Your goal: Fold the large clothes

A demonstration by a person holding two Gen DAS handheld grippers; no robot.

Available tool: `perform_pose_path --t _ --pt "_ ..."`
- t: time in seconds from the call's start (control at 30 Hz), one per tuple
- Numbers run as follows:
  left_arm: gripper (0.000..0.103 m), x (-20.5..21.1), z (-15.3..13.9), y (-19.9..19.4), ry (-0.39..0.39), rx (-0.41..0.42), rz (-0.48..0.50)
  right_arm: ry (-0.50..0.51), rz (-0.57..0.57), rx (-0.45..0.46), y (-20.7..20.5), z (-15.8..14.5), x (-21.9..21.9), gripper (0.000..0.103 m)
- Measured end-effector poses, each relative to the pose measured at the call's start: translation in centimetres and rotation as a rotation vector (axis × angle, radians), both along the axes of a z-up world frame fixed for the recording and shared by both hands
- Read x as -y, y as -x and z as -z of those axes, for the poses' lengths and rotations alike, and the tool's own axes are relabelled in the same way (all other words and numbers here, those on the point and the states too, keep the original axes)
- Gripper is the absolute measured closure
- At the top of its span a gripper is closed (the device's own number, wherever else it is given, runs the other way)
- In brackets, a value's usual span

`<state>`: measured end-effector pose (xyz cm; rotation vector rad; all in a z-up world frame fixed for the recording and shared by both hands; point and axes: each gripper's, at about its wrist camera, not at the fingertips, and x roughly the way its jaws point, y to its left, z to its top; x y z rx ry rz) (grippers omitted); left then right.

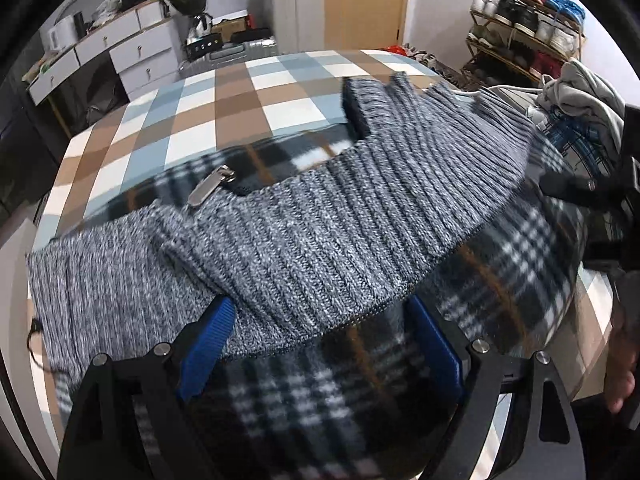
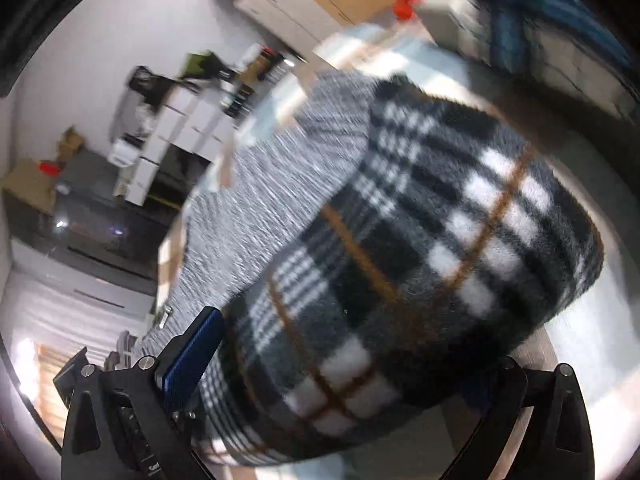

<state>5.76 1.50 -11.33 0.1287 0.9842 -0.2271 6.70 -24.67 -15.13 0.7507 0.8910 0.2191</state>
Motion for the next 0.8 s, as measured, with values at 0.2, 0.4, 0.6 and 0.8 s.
perform_pose_path --t 0.2,0.4,0.6,0.8 --pt "0.017 -0.8 0.1 -0.3 0.053 -0.038 0.022 -0.024 -0.005 0.142 1.7 -1.4 0.8 0.054" --pt "0.017 -0.7 0.2 -0.1 0.047 -0.026 0.048 -0.073 -0.072 0.216 2.1 -1.9 1.1 0.063" --pt "0.017 -0.8 0.2 0.0 0.056 -0.027 0.064 -0.126 -0.008 0.092 0.0 0.0 1.3 0.046" --pt "0.017 -0.9 0.2 -0.1 0.064 -0.029 0.067 -0.101 0.026 0.058 -1.5 0.9 1.0 0.034"
